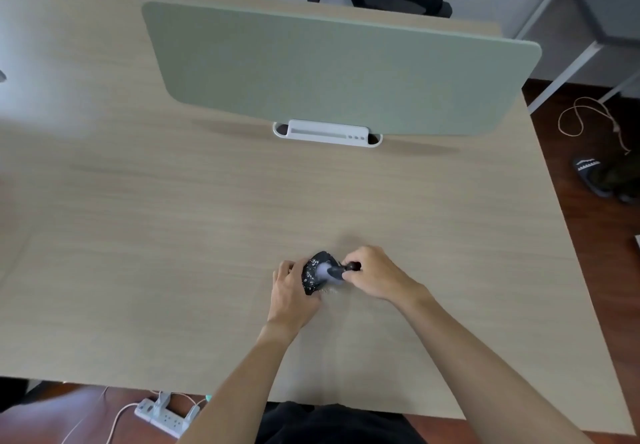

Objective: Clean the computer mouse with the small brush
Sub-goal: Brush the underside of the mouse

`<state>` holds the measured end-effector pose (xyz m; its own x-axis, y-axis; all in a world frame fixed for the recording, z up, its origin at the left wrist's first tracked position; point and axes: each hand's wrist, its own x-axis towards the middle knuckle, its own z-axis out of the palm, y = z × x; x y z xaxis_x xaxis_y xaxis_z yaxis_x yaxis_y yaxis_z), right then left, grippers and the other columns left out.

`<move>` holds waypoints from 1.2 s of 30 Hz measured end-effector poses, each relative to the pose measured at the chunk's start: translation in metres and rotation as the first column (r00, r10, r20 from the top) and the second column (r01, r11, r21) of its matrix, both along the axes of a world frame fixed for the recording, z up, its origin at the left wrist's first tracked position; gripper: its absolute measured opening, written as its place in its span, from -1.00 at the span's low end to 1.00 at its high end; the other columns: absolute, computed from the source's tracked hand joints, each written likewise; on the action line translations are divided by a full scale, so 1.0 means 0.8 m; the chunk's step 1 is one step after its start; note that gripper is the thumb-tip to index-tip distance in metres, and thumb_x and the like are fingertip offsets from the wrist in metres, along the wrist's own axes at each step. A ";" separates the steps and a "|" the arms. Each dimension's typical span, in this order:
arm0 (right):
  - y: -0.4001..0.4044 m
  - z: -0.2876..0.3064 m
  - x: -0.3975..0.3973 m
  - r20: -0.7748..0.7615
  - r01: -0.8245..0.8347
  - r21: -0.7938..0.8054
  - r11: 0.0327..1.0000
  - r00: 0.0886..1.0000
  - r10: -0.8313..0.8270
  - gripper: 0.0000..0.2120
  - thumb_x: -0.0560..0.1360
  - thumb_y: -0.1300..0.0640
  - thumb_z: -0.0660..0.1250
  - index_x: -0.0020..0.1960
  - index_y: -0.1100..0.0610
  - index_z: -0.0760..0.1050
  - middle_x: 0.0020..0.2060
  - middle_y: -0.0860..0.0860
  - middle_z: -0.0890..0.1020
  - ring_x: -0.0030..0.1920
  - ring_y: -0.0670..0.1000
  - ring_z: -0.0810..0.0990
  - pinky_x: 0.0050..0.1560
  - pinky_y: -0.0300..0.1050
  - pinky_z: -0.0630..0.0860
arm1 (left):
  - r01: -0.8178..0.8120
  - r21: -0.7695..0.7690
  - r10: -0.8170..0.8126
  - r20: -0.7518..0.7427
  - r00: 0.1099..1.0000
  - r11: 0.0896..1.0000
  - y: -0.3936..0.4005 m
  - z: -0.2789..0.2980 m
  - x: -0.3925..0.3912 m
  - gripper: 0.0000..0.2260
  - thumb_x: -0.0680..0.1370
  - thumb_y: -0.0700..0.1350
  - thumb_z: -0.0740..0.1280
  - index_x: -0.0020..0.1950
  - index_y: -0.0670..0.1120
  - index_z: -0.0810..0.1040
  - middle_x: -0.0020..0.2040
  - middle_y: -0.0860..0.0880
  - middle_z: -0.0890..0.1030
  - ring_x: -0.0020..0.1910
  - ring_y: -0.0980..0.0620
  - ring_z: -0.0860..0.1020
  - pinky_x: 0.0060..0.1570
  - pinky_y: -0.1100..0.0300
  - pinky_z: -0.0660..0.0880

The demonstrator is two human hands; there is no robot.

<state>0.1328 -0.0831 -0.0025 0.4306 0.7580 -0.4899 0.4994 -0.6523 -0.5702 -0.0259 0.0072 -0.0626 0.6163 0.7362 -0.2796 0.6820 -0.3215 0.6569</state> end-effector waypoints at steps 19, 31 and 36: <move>0.027 -0.008 -0.007 -0.100 0.392 0.117 0.913 0.919 -0.382 -0.69 0.50 0.20 0.34 -0.37 0.13 0.33 -0.45 -0.04 0.36 -0.37 0.00 0.31 -0.46 -0.28 0.26 | -0.025 -0.040 0.024 -0.027 0.999 0.999 0.007 0.010 0.005 -0.55 0.30 -0.21 0.38 0.18 0.02 0.56 -0.09 0.00 0.43 -0.07 -0.07 0.50 -0.11 0.28 0.37; 0.032 -0.009 -0.012 -0.063 0.387 0.198 0.901 0.922 -0.382 -0.64 0.47 0.25 0.33 -0.40 0.13 0.23 -0.48 0.00 0.27 -0.38 0.01 0.21 -0.45 -0.20 0.16 | -0.032 -0.016 0.032 -0.005 0.999 0.999 0.010 0.009 0.002 -0.59 0.28 -0.18 0.43 0.13 0.01 0.59 -0.13 0.01 0.47 -0.16 -0.01 0.50 -0.16 0.30 0.37; 0.036 -0.005 -0.019 0.034 0.331 0.300 0.895 0.934 -0.357 -0.60 0.46 0.28 0.29 -0.42 0.08 0.14 -0.50 -0.05 0.24 -0.44 -0.05 0.17 -0.43 -0.18 0.10 | -0.075 -0.025 0.076 0.047 0.996 0.997 0.009 -0.001 -0.004 -0.37 0.25 -0.14 0.49 0.31 -0.06 0.46 0.05 -0.01 0.63 0.06 -0.04 0.57 0.05 0.27 0.41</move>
<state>0.1178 -0.0540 -0.0068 0.7202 0.6562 -0.2251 0.3288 -0.6086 -0.7222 -0.0288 0.0144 -0.0635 0.5724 0.7749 -0.2682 0.6712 -0.2549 0.6961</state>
